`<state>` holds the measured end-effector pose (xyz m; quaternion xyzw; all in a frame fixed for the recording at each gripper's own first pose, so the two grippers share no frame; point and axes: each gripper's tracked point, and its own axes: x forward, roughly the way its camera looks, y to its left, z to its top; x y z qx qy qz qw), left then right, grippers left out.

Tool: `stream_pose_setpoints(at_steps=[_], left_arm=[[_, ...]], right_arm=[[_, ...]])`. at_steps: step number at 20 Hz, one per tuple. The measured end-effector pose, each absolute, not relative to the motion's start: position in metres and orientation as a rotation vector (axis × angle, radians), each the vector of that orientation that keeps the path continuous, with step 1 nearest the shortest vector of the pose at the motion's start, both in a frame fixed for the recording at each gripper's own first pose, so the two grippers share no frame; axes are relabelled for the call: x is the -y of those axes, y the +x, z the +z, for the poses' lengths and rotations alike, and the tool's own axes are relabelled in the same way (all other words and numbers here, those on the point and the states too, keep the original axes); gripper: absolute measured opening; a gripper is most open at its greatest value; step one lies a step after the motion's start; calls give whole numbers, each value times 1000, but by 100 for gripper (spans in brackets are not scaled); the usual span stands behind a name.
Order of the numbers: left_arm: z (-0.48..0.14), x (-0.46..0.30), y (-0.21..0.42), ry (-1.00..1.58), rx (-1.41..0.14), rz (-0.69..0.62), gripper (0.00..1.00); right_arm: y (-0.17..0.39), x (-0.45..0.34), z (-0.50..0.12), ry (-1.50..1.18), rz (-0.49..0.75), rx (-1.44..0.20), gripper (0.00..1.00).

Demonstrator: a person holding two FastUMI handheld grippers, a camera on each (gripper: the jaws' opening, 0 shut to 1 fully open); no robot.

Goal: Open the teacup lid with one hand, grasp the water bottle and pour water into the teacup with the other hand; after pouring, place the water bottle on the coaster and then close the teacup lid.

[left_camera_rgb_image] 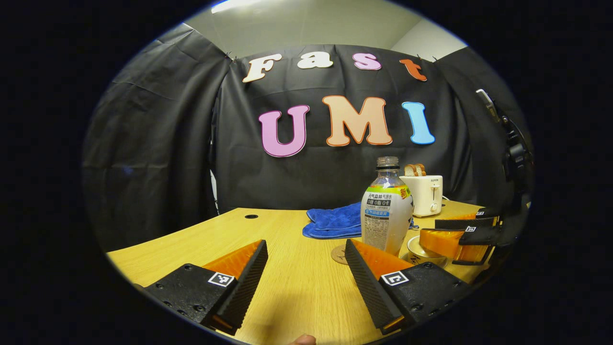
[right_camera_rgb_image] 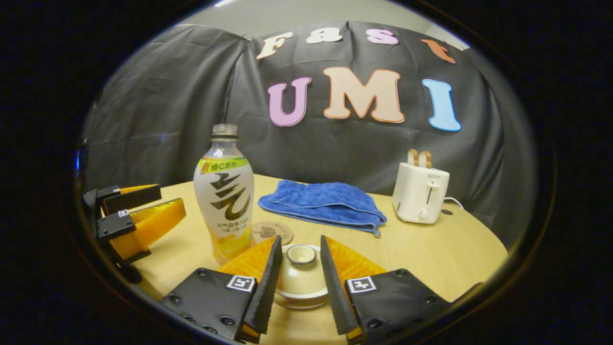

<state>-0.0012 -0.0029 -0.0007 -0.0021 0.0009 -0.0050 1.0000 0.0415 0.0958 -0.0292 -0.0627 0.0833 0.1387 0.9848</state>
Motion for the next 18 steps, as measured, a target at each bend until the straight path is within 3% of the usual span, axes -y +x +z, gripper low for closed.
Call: stream_pose_setpoints(at_steps=[1, 7, 8, 18], left_arm=[[0, 3, -1, -4, -2, -10, 95], [-1, 3, -1, -4, -2, -10, 95], [0, 3, -1, -3, -2, -10, 95], [-1, 32, -11, -9, -12, -162, 95]], right_arm=[[43, -94, -27, -126, 281, -169, 43], [42, -95, -28, -127, 304, -163, 35], [42, -95, -29, -122, 305, -163, 29], [33, -73, 18, -99, 272, -83, 27]])
